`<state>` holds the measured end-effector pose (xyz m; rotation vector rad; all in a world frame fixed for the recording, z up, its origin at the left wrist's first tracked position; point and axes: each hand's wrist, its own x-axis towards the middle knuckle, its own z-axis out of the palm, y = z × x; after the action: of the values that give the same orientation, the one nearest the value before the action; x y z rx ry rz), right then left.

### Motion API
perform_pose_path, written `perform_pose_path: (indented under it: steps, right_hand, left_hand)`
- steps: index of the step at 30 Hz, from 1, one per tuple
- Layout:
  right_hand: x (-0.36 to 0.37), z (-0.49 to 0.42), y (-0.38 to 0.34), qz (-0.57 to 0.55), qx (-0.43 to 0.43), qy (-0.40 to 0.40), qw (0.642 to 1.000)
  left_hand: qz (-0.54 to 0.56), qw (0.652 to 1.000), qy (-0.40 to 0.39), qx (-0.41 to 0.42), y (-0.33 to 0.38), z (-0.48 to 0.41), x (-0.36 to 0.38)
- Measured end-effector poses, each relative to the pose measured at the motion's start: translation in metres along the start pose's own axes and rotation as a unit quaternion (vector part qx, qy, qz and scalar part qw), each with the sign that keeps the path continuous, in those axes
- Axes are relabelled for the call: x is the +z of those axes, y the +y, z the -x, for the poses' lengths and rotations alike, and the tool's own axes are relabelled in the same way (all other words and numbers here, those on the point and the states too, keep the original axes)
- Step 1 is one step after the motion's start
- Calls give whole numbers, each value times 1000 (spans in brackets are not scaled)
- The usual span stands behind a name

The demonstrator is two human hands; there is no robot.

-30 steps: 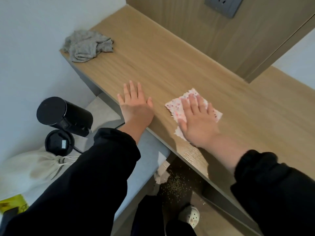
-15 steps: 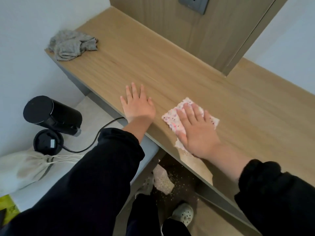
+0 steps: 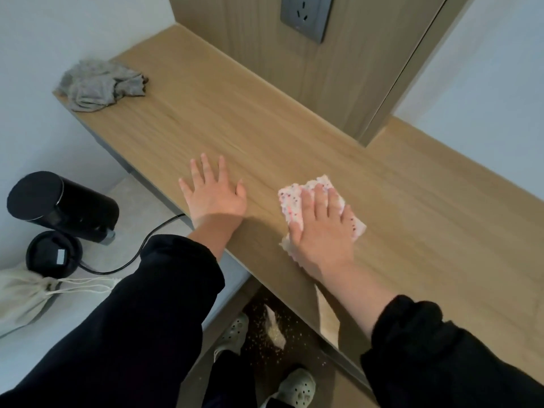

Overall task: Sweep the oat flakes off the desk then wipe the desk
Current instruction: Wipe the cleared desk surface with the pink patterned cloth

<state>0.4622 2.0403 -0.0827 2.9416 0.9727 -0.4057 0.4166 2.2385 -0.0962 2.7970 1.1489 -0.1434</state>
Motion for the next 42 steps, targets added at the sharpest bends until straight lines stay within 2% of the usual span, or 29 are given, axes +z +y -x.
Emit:
perform_pose_path:
  steps: [2,4,8,20,24,28,31,33,37,42]
  right_hand:
    - [5,24,7,38,-130,12,991]
    - [0,28,36,42,-197,0,979]
    - [-14,-9,68,48,-127,-10,991]
    - [-55,-205,-31,-12,-97,-3,995]
    - [-49,-183,-5,-41,-51,3,998]
    - [-42,-120,51,-11,20,-7,1000]
    - [-37,-97,64,13,58,3,998]
    - [-37,-104,55,16,47,-5,999]
    - [-49,-163,24,-9,-54,4,999]
    - [-62,-221,-28,15,-132,-17,991]
  left_hand:
    - [-3,1000,1,-2,0,0,-1]
    - [-1,1000,3,0,1,0,-1]
    - [2,1000,3,-7,2,2,0]
    - [22,1000,1,10,5,3,-5]
    - [36,999,0,11,4,4,-7]
    - [41,999,-4,12,3,4,-8]
    - [41,999,-3,12,4,4,-7]
    - [42,999,-3,11,4,4,-6]
    - [45,999,-2,4,4,4,-7]
    - [53,999,2,-2,5,4,-9]
